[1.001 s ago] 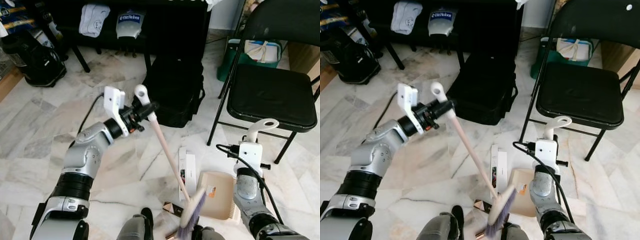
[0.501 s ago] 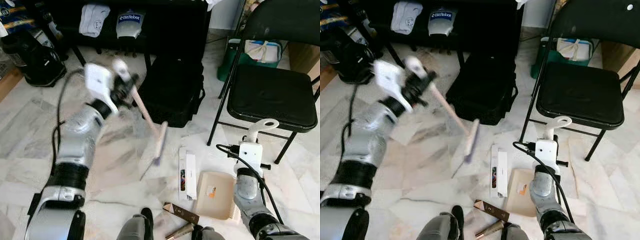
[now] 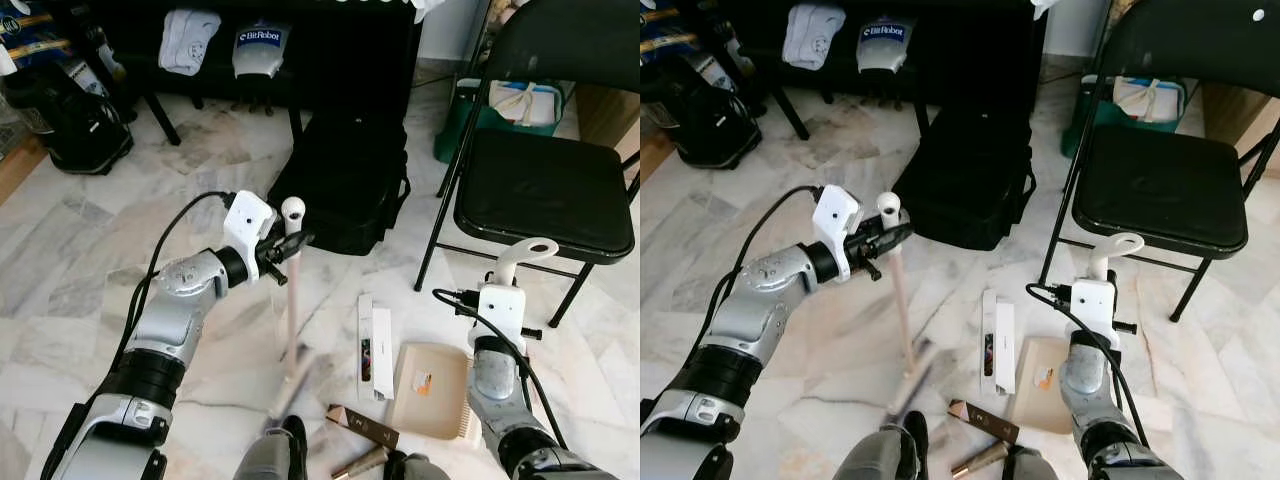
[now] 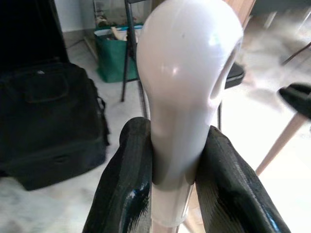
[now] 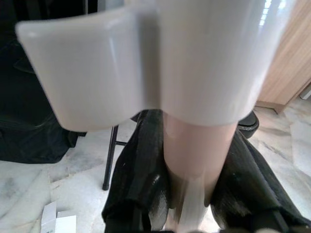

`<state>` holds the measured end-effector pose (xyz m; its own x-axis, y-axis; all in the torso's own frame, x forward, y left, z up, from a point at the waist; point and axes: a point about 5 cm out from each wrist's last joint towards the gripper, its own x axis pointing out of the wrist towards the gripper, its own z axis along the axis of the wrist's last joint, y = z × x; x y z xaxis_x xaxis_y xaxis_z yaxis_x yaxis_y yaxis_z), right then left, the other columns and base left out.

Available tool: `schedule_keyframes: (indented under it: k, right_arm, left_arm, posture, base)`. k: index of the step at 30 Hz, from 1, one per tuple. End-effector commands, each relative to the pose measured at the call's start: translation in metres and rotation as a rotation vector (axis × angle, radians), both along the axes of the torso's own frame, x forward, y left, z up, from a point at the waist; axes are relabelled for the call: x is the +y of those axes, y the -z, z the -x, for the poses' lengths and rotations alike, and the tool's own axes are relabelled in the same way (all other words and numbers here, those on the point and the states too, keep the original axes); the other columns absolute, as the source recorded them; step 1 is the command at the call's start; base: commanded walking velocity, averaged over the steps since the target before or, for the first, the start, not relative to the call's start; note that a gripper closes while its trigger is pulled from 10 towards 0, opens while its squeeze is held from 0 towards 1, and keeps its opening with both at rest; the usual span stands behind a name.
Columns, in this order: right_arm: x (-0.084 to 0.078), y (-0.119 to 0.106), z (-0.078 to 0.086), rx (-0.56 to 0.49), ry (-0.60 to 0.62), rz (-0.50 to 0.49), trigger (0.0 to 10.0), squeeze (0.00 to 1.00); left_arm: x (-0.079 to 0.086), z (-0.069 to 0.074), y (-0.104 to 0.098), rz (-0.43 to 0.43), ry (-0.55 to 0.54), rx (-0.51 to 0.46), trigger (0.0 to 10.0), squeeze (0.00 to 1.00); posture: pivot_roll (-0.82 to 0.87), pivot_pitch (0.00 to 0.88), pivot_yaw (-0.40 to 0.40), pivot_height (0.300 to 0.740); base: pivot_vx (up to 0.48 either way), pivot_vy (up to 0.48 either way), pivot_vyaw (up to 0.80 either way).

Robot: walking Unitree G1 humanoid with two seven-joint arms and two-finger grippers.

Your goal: Sweep floor

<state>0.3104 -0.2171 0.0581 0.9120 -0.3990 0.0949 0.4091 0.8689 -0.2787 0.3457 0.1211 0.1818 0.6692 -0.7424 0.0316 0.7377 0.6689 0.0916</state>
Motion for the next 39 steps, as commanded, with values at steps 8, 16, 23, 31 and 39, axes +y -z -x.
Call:
schedule_keyframes:
  k: [8, 16, 23, 31, 39]
  right_arm:
    - [-0.001, 0.008, 0.005, 0.043, 0.001, 0.010, 10.0, 0.00]
    - [0.000, 0.008, 0.005, 0.045, -0.001, 0.008, 10.0, 0.00]
    - [0.000, 0.008, 0.005, 0.044, 0.001, 0.008, 10.0, 0.00]
    - [0.000, 0.009, 0.005, 0.045, 0.004, 0.007, 10.0, 0.00]
    - [-0.012, 0.006, 0.008, 0.027, 0.038, 0.051, 10.0, 0.00]
  left_arm:
    - [0.008, 0.006, -0.022, 0.254, 0.060, 0.042, 10.0, 0.00]
    - [0.011, 0.009, -0.034, 0.354, 0.085, 0.058, 10.0, 0.00]
    - [0.024, -0.001, -0.050, 0.384, -0.071, -0.044, 10.0, 0.00]
    - [0.043, -0.015, -0.055, 0.282, -0.334, -0.182, 10.0, 0.00]
    - [0.048, -0.014, -0.037, 0.236, -0.426, -0.205, 10.0, 0.00]
  posture:
    - [0.19, 0.224, 0.095, 0.740]
    - [0.19, 0.225, 0.094, 0.740]
    - [0.19, 0.223, 0.098, 0.740]
    - [0.18, 0.212, 0.103, 0.740]
    - [0.17, 0.180, 0.101, 0.740]
  base:
    - [0.000, 0.000, 0.00]
    - [0.000, 0.000, 0.00]
    - [0.000, 0.000, 0.00]
    - [0.000, 0.000, 0.00]
    - [0.000, 0.000, 0.00]
